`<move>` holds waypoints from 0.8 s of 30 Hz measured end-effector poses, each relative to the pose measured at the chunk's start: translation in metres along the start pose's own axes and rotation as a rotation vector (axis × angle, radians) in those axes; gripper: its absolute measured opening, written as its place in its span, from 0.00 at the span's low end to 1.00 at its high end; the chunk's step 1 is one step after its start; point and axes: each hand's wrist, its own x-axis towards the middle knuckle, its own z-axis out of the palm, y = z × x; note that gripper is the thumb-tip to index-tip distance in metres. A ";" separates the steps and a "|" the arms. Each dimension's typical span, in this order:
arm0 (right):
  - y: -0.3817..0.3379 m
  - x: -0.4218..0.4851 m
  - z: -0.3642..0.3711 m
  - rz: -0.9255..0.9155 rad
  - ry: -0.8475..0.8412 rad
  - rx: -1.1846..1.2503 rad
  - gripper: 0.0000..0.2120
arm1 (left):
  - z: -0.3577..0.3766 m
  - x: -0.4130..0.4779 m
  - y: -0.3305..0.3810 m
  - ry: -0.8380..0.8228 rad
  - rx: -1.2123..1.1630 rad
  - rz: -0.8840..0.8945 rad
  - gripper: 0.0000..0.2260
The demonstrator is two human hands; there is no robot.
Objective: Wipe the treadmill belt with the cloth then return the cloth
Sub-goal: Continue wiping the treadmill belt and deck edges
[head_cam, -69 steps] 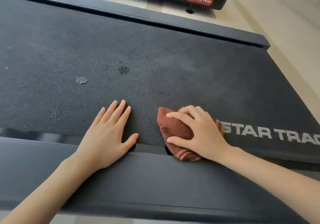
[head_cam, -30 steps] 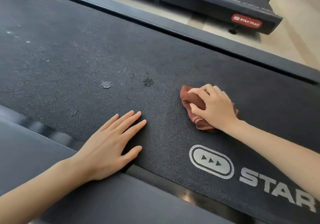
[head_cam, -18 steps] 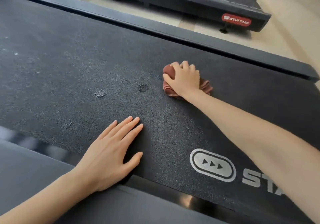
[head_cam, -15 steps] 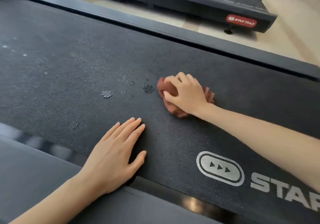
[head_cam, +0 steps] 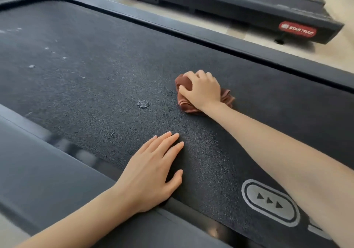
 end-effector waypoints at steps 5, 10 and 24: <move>0.017 -0.063 -0.030 -0.340 -0.016 0.170 0.17 | -0.003 -0.012 -0.004 0.020 0.025 -0.009 0.24; 0.073 -0.062 -0.037 -0.111 0.026 0.063 0.17 | 0.000 -0.023 -0.013 0.026 -0.037 -0.035 0.26; 0.028 -0.091 -0.042 -0.410 -0.011 0.184 0.19 | 0.002 -0.021 -0.010 0.022 -0.057 -0.034 0.28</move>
